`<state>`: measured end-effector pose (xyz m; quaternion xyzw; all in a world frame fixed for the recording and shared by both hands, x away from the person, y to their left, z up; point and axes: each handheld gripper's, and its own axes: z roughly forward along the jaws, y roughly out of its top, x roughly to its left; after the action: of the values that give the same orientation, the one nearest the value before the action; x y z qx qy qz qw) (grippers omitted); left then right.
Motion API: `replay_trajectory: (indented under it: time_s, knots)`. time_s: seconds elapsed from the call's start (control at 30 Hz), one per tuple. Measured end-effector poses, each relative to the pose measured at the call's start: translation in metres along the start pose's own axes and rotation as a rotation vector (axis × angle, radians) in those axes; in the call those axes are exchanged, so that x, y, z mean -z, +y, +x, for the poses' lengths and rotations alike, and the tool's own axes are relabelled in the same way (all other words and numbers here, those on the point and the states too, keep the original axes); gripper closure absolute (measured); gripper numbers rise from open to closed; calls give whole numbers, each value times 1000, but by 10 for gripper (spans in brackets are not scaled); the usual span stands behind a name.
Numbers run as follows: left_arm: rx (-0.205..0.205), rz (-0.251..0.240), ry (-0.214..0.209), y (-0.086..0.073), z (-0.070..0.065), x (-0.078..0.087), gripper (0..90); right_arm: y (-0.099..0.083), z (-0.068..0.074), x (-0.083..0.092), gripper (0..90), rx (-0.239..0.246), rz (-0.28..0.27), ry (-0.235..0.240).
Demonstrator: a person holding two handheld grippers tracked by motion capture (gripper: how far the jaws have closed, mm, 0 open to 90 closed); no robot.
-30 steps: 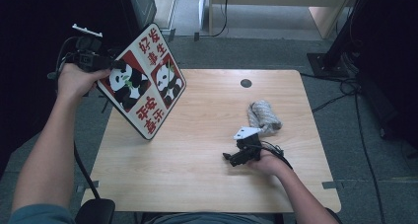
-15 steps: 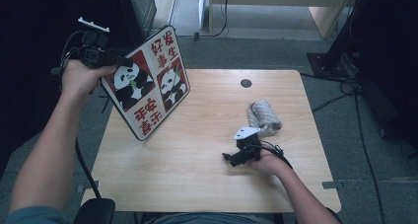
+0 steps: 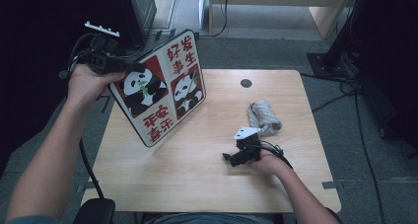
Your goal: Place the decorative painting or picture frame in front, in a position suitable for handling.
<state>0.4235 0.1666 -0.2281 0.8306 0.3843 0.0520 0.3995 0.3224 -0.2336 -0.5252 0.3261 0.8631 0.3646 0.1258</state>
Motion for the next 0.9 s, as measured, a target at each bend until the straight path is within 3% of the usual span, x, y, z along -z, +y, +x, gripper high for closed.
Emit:
replay_trajectory:
  time_s: [0.1,0.2,0.33,0.5,0.77,0.9]
  knots:
    - [-19,-13,-19,-5,-9,-2,800,0,0,0,0,0,0,0]
    - [-53,0,-54,-7,-19,-3,799,0,0,0,0,0,0,0]
    - [-66,20,-103,-8,-30,-6,799,0,0,0,0,0,0,0]
    - [-115,23,-129,-13,-45,-13,797,0,0,0,0,0,0,0]
    - [-144,43,-164,-16,-55,-29,797,-1,0,1,0,1,1,4]
    - [-134,38,-176,-17,-55,-32,796,-1,0,1,0,2,1,6]
